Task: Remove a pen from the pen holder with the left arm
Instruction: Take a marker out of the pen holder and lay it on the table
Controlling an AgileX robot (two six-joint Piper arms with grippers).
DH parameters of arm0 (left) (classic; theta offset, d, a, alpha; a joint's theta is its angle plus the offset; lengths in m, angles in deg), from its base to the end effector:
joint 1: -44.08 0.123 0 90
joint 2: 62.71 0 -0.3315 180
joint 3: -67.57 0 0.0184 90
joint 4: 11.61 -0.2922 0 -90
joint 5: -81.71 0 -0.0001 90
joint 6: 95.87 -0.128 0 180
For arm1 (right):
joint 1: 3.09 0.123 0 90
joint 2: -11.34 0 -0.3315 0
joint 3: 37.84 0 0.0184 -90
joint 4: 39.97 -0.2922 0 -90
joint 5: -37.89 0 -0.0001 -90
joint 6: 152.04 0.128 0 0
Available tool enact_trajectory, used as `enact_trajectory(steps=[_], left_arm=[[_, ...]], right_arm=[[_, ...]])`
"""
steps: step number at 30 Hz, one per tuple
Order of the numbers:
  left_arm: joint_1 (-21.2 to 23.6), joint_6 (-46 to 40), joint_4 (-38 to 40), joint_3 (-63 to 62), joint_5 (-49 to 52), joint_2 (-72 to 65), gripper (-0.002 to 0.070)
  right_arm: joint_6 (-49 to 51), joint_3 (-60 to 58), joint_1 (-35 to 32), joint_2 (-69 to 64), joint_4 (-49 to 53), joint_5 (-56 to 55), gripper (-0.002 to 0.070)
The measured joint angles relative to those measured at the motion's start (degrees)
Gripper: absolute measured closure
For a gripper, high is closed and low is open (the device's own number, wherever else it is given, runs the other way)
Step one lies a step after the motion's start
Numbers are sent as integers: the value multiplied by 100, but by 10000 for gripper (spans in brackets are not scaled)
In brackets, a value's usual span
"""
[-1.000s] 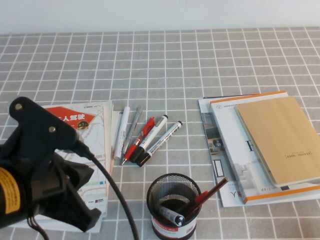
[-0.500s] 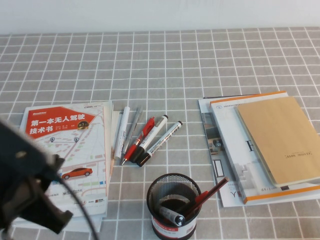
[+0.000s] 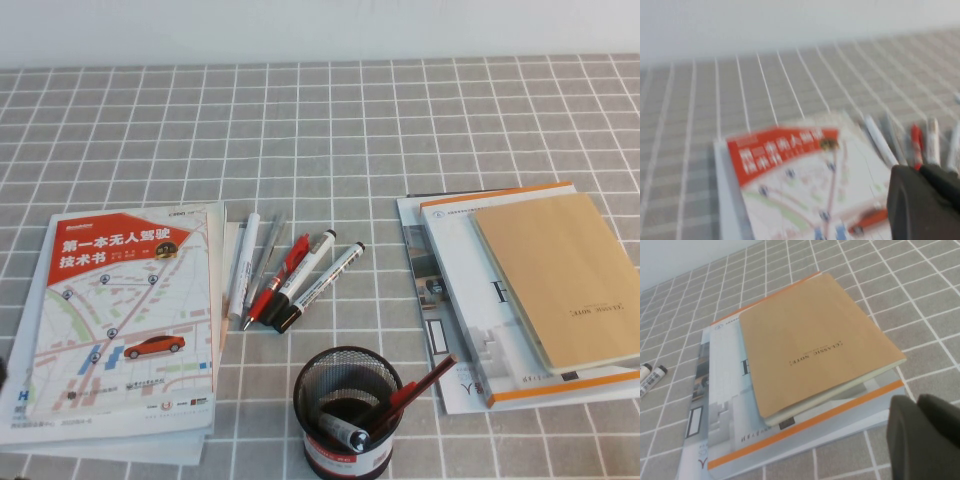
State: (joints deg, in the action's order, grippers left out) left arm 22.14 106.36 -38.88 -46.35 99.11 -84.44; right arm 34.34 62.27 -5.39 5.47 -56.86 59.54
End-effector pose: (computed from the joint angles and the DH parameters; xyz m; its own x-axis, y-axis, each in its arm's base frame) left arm 0.1055 -0.0235 0.2459 -0.1970 0.1532 -0.9684 0.2607 0.9603 0.0988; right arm 0.0827 0.0104 0.1605 -0.2874 0.3865 -0.8763 0.0492 0.9197 0.3895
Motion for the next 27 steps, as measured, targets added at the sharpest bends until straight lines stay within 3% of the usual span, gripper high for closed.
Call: enact_trajectory(steps=[3,6,16,27], left_arm=[[692,-1198,877,440,-784,672,677],[1144,-1826,1402,795,-1333,1273,677],[2534,-2118,2197,1331,-1472,1557,677],[2707,-2222,2588,1360,-235,1570,677]], right_arm=[[0,0,0,0,0,0,689],[0,0,0,0,0,0,689],[0,0,0,0,0,0,689],[0,0,0,0,0,0,689]])
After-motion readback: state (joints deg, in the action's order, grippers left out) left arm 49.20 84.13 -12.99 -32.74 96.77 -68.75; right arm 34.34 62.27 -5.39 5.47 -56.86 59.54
